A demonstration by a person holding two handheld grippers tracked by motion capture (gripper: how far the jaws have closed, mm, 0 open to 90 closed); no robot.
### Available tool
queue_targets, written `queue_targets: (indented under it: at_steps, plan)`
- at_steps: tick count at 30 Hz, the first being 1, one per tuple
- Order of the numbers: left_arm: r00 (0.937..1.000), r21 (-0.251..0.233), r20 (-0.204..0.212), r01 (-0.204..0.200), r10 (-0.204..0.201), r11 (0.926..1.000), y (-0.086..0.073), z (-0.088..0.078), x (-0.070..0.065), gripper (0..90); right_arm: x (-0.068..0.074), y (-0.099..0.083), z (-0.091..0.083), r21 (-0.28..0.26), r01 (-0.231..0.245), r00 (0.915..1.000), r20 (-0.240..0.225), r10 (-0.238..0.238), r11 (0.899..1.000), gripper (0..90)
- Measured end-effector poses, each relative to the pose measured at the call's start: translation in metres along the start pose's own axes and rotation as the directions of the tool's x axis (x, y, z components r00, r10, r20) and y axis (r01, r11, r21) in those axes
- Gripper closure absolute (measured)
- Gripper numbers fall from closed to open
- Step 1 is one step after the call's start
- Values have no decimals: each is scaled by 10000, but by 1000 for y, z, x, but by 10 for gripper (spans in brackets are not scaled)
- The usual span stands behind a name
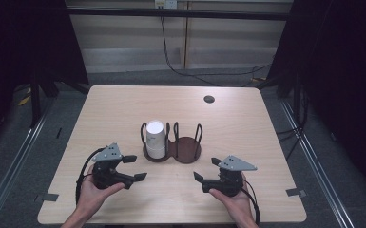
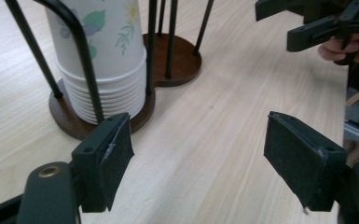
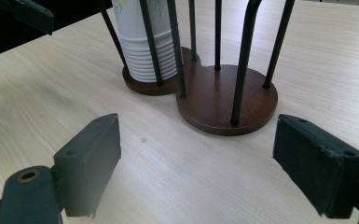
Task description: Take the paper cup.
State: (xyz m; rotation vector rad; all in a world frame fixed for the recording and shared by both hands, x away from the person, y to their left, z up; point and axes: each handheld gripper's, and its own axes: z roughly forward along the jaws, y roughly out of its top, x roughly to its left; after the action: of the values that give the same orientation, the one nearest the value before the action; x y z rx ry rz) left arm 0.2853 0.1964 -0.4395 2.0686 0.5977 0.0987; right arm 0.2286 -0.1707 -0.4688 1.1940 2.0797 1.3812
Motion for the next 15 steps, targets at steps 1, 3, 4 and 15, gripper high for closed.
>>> queue_targets:
  at_steps: [1, 3, 4, 15]
  plan:
    - [10000, 0, 0, 0, 0, 10000, 0, 0, 0, 233, 0, 0, 0, -5, -31, 10000, -13, 31, 10000, 144]
    - [10000, 237, 16, -35, 35, 9997, 1, 0, 2, 240, 0, 0, 0, 28, 27, 10000, 40, -27, 10000, 144]
    - [10000, 249, -33, -62, 63, 9997, 1, 0, 2, 240, 0, 0, 1, 42, 36, 10000, 18, -36, 10000, 144]
    - [9986, 503, -240, -469, 482, 9976, 25, -7, 8, 257, 1, -1, 3, 174, 76, 9999, -74, -74, 9998, 148]
